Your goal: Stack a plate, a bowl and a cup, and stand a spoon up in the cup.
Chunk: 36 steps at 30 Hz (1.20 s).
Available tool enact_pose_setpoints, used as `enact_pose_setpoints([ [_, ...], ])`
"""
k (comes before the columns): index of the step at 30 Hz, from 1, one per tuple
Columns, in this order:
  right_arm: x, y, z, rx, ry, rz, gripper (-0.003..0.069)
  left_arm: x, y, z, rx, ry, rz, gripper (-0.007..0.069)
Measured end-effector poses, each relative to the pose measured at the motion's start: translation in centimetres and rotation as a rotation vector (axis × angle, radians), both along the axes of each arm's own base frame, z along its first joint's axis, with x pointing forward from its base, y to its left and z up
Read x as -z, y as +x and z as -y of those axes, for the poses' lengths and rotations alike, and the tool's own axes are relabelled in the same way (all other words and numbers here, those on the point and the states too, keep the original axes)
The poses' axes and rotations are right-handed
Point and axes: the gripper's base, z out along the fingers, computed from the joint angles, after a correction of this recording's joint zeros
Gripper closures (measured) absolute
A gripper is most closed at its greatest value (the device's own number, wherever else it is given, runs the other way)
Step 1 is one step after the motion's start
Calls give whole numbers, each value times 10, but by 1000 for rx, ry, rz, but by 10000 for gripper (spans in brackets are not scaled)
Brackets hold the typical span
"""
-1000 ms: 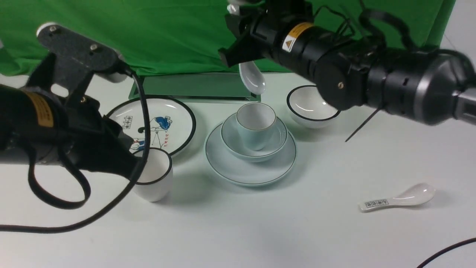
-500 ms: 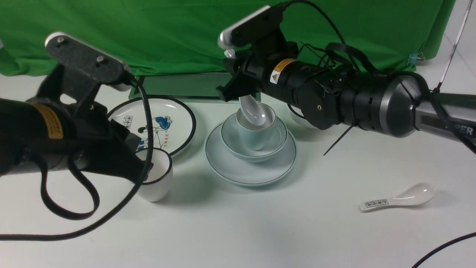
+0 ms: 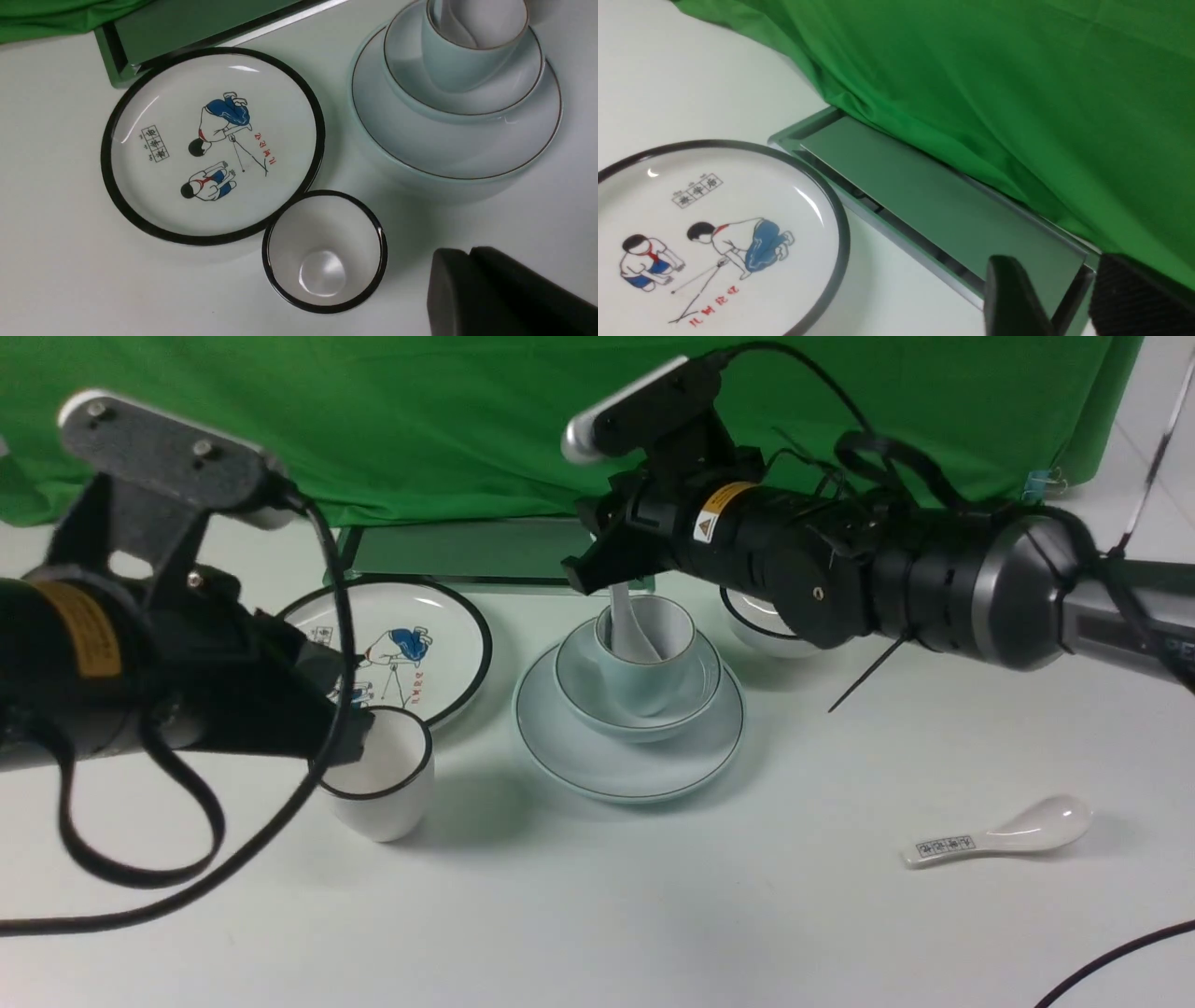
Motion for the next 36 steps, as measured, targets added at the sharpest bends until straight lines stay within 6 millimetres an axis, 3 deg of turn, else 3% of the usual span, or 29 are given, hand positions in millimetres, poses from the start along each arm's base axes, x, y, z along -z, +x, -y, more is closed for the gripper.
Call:
enact_pose_setpoints([
  [4,-39,-17,11,-3,-5,-10,387,-22,-28,-13,-5,-40,83,655],
  [6,-68,-34,22,-5,-15,-25,470,-26,-51,-23,-7,-64,133,655],
  [7,-84,-43,28,-6,-14,-24,508,-25,-58,-26,-7,-70,146,655],
  [8,-83,-44,28,-7,-19,-32,508,-24,-62,-28,-8,-71,151,655],
  [9,-105,-59,38,-9,-22,-36,568,-17,-77,-35,-8,-77,163,655],
  [12,-131,-88,57,-11,-24,-38,634,0,-104,-47,-14,-102,194,655],
  [15,-137,-104,68,-12,-19,-27,642,8,-117,-53,-21,-126,218,655],
  [19,-136,-160,99,-29,31,49,642,25,-148,-66,-34,-197,301,655],
  [23,-131,-192,117,-43,76,115,641,28,-159,-71,-34,-224,344,655],
  [27,-130,-239,148,-50,158,232,638,28,-168,-75,-33,-248,384,655],
  [36,-133,-282,179,-52,224,326,617,28,-169,-75,-34,-251,382,655],
])
